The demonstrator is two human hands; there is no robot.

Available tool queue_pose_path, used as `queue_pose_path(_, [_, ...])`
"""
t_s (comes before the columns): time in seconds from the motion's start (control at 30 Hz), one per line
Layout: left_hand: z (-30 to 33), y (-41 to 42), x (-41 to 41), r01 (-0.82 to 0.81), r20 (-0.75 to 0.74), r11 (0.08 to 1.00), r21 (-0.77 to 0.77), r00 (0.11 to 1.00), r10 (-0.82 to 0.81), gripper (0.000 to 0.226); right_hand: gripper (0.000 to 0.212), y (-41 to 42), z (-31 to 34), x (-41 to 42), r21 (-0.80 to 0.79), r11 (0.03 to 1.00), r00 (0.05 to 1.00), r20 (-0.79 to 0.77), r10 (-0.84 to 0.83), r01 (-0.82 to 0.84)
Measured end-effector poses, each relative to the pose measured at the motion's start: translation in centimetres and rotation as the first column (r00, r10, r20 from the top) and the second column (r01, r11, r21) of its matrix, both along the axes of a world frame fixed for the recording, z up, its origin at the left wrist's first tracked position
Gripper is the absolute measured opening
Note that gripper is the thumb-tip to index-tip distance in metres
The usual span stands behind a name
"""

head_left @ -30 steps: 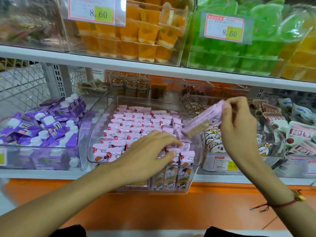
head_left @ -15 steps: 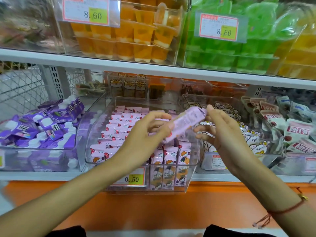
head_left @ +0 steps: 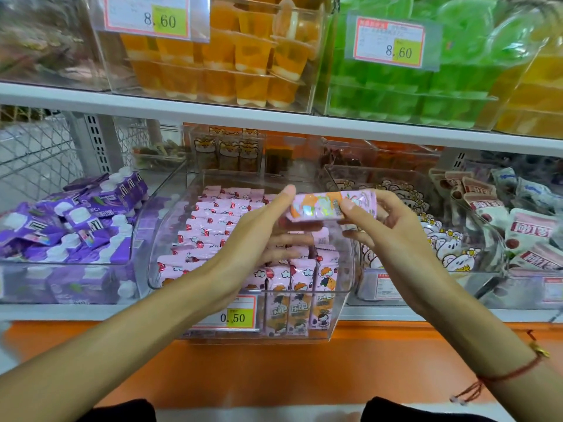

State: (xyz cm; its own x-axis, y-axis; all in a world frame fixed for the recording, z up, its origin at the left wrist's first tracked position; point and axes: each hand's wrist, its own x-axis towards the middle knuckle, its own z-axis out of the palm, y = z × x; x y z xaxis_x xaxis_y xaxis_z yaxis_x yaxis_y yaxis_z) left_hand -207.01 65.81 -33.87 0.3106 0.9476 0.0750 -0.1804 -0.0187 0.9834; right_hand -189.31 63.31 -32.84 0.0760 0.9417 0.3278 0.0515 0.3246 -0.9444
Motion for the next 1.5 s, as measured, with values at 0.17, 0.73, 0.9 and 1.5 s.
queue_pose_path(0.17, [0.0, -0.5, -0.1, -0.038, -0.235, 0.883, 0.467, 0.958, 0.166, 0.022, 0.037, -0.5, 0.0, 0.7, 0.149, 0.989, 0.909, 0.409, -0.081, 0.021])
queue_pose_path(0.73, [-3.3, 0.4, 0.0, 0.535, -0.784, 0.573, 0.621, 0.413, 0.463, 0.054, 0.034, 0.3, -0.1, 0.3, 0.384, 0.923, 0.959, 0.252, -0.128, 0.022])
queue_pose_path(0.9, [-3.2, -0.4, -0.9, 0.553, -0.802, 0.589, 0.59, 0.486, 0.347, 0.041, 0.034, 0.5, -0.9, 0.6, 0.359, 0.933, 0.778, 0.587, -0.226, 0.0])
queue_pose_path(1.5, [-4.0, -0.2, -0.6, 0.469, -0.791, 0.639, 0.609, 0.424, 0.442, 0.052, 0.02, 0.0, -0.7, 1.2, 0.299, 0.944, 0.261, 0.931, -0.257, -0.138])
